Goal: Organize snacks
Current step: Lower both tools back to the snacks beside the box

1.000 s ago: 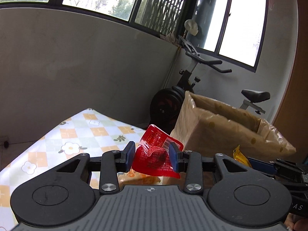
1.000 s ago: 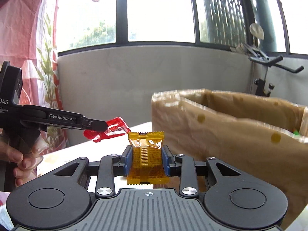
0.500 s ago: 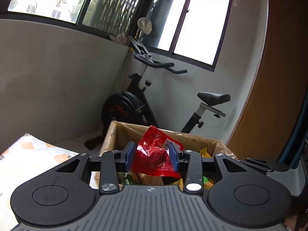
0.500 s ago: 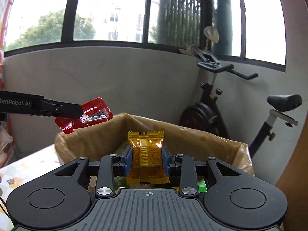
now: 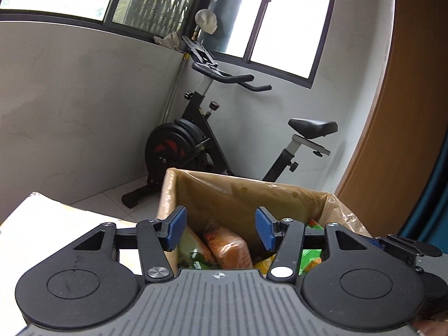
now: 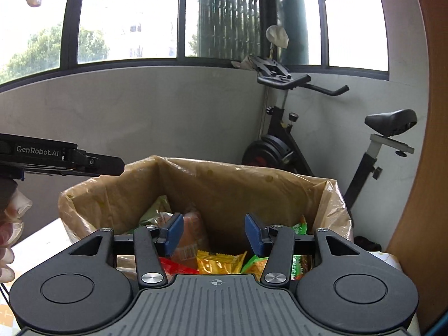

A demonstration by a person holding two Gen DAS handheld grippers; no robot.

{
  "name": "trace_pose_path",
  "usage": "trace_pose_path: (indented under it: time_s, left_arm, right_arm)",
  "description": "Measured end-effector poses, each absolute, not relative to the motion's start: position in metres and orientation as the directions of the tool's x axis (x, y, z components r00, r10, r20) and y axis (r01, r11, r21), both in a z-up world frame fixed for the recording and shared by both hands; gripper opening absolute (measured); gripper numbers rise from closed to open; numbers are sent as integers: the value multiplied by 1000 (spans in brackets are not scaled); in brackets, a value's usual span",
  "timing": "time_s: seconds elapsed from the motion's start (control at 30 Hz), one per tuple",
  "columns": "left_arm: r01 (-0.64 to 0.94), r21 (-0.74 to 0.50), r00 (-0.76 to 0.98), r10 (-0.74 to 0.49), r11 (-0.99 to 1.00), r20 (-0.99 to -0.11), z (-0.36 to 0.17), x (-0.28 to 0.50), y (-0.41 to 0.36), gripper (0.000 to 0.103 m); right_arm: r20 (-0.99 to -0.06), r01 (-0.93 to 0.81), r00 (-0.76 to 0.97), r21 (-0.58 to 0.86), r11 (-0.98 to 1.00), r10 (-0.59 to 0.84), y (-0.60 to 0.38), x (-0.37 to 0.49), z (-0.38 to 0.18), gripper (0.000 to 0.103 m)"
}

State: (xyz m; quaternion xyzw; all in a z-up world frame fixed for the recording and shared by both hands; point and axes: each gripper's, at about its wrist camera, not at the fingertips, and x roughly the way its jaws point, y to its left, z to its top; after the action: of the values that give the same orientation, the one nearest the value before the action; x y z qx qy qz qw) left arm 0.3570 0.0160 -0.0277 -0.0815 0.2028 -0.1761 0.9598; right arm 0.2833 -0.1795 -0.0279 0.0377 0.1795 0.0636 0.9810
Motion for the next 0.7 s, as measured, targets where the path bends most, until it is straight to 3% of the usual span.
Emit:
trace_pose_path:
  time_s: [0.17, 0.33, 0.53, 0.7]
  left_arm:
    - [288, -152, 872, -325, 946, -368, -18, 335, 63, 58]
    - [243, -96, 878, -261, 965, -401, -17, 316, 110, 58]
    - [206, -85, 860, -221, 975, -459, -35, 301, 146, 58]
    - [236, -115, 796, -260, 965, -546, -83, 314, 144, 58]
  right_arm:
    - [-263, -135, 949, 171, 976, 177, -152, 259, -24, 46]
    - [-235, -239, 930, 198, 951, 283, -105, 243, -33, 45]
    - [-302, -315, 884, 177, 933, 356, -57, 246, -55, 44]
    - [-360, -292, 867, 192, 937, 344, -48, 247, -72, 44]
